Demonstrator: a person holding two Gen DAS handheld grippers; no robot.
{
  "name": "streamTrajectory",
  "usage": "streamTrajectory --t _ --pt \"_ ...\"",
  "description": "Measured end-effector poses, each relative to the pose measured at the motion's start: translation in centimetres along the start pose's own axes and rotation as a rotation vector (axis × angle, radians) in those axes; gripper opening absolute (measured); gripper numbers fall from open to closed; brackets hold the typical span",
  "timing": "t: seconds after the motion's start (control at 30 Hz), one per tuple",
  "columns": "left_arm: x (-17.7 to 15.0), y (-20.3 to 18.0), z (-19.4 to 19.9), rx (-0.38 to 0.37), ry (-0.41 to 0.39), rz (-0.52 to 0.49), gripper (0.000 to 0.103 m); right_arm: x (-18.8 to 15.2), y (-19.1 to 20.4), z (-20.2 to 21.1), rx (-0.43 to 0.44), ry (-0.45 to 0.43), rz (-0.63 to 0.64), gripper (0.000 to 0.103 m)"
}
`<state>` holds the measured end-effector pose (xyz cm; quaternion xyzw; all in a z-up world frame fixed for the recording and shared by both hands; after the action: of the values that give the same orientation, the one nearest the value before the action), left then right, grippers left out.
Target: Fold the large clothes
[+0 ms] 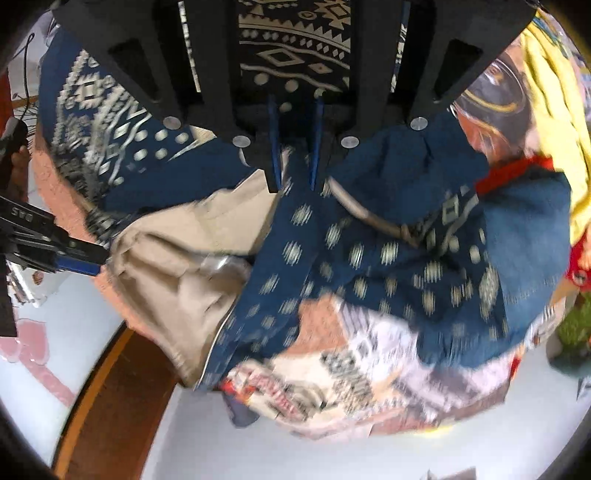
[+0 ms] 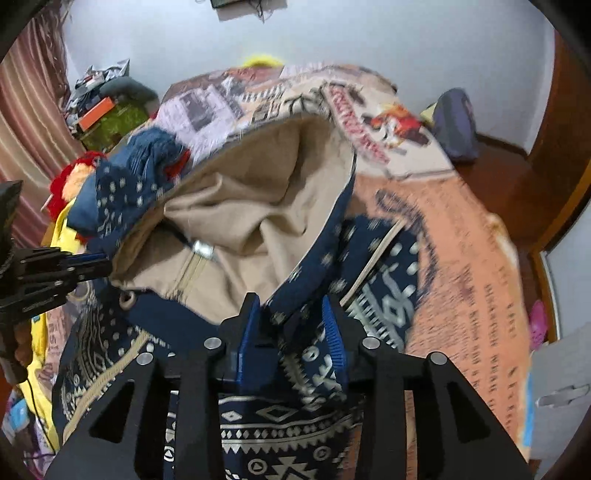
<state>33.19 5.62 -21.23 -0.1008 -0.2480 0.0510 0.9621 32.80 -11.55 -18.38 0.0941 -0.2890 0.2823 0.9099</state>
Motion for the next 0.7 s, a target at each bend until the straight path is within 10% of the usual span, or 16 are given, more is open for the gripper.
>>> streamTrajectory --t 0.2,0.7 --pt "3.6 -3.2 1.4 -0.048 -0.077 -0.044 0.035 1.7 -1.2 0.9 -0.008 -0.059 -0.044 0.042" --pt "10.1 -7.6 -7.5 -0.087 -0.008 -0.05 0.036 3.9 -5.9 -6.4 0.057 0.007 -0.195 0.042"
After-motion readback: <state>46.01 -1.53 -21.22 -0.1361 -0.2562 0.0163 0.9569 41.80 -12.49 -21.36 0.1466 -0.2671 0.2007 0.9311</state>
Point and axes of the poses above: each gripper's, at about its wrist camera, not at the fingertips, and z roughly against the way its jaws point, y to its left, x to its top, the point moved 3 cm from there along -z, roughly the way its jaws point, and after that the axes turned 13 degrees about z, right-handed, at the moved point
